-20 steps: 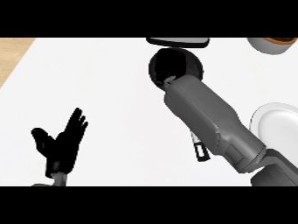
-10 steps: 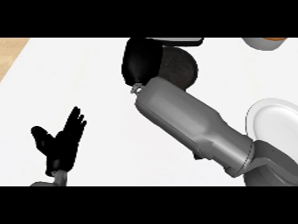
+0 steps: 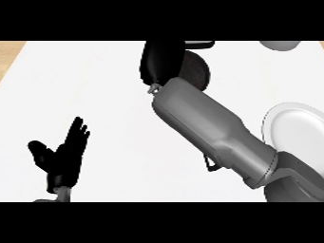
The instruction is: Pick the eggplant from the plate and place it in the pan
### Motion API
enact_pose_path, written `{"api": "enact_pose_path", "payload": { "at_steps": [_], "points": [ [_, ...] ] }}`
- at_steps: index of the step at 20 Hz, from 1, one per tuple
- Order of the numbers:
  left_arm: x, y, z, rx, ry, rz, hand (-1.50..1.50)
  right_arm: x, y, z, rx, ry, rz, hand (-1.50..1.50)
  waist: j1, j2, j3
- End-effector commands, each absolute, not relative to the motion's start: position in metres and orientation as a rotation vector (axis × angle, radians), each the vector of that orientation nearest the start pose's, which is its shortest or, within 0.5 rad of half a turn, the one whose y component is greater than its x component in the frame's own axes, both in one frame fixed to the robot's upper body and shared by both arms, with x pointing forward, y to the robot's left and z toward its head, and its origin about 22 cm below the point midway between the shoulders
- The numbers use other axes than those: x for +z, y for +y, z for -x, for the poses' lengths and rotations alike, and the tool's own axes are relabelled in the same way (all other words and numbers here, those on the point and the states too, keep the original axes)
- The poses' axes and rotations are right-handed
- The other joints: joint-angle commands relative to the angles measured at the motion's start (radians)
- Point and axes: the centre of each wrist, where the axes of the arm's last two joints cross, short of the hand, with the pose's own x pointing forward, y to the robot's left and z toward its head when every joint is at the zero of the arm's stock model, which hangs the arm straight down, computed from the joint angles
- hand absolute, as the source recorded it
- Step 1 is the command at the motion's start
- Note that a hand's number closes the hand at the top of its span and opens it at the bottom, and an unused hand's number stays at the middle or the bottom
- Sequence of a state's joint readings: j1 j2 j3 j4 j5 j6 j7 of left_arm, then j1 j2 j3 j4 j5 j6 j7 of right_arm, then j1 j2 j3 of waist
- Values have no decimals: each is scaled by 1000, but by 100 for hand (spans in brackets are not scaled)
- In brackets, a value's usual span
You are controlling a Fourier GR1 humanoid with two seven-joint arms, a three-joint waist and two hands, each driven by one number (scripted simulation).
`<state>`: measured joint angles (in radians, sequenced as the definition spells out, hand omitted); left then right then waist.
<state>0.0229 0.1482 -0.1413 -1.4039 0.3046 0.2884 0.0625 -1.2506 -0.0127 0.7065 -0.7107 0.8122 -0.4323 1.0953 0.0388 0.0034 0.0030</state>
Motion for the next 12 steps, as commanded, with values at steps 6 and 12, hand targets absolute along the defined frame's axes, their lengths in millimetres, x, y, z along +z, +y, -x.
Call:
{"api": "enact_pose_path", "payload": {
  "at_steps": [6,12],
  "points": [
    [-41,246,-234,235,-1254,-56,0,112,-31,-425,443,-1333,1428,150,-9,9,-3],
    [-55,237,-225,226,-1247,-40,0,97,-116,-452,410,-1282,1482,150,11,21,-3]
  ]
}}
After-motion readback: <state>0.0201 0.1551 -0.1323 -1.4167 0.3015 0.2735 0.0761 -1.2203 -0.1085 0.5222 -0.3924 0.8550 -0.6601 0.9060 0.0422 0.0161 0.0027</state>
